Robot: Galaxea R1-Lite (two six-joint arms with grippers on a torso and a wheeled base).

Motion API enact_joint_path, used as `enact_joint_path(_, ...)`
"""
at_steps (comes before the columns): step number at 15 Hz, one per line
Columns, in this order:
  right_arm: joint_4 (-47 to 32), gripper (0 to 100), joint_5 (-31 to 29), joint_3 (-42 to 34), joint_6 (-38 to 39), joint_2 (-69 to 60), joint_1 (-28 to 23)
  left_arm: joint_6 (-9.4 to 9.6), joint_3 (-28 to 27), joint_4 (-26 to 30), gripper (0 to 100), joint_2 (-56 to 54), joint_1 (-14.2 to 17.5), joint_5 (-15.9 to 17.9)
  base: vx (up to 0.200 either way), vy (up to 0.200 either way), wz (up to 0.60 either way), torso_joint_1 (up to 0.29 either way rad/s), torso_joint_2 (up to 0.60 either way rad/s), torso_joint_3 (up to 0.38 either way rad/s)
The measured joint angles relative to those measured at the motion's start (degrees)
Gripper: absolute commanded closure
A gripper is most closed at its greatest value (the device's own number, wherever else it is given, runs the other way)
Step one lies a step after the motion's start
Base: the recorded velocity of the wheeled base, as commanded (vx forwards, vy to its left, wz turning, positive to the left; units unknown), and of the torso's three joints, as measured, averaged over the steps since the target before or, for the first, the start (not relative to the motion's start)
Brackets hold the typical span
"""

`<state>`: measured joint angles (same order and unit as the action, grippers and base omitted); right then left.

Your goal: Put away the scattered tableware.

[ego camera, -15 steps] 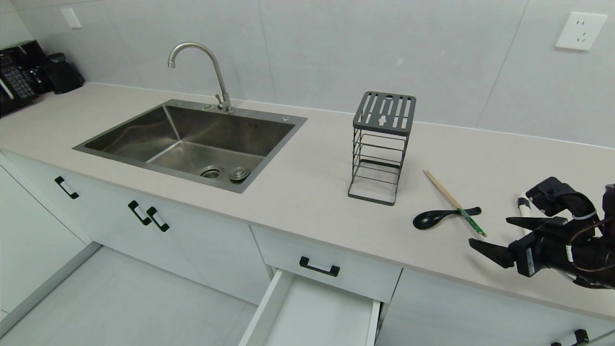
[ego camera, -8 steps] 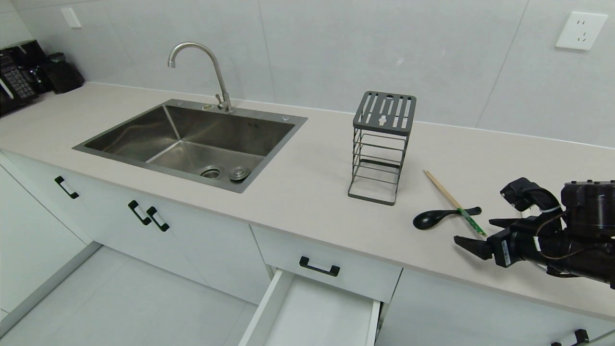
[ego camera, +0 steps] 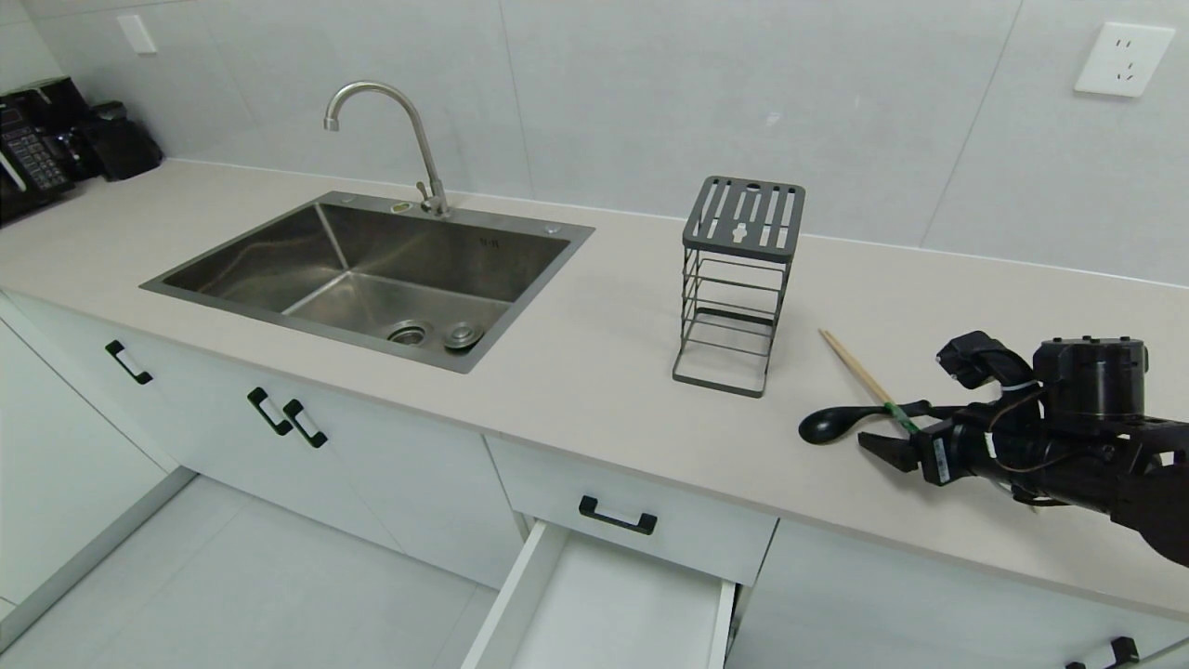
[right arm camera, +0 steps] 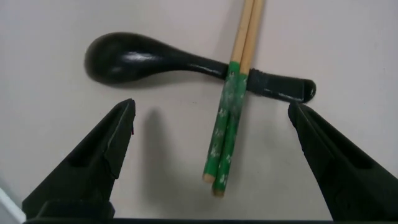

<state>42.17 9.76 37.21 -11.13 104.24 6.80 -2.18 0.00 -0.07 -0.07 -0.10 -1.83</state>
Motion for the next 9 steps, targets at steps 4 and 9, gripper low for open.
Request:
enact_joint_path(4, -0.02, 0, -0.27, 0.94, 1.69, 1.21, 2.21, 0.0, 0.0, 0.0, 0, 0.0, 0.0, 0.0, 0.0, 0.0, 0.0, 0.0, 0.0, 0.0)
enact_joint_path(9, 0.01, 100, -0.46, 1.27, 1.74, 1.62, 2.67, 0.0, -0.02, 0.0, 0, 0.0, 0.0, 0.0, 0.0, 0.0, 0.0, 0.0, 0.0, 0.0)
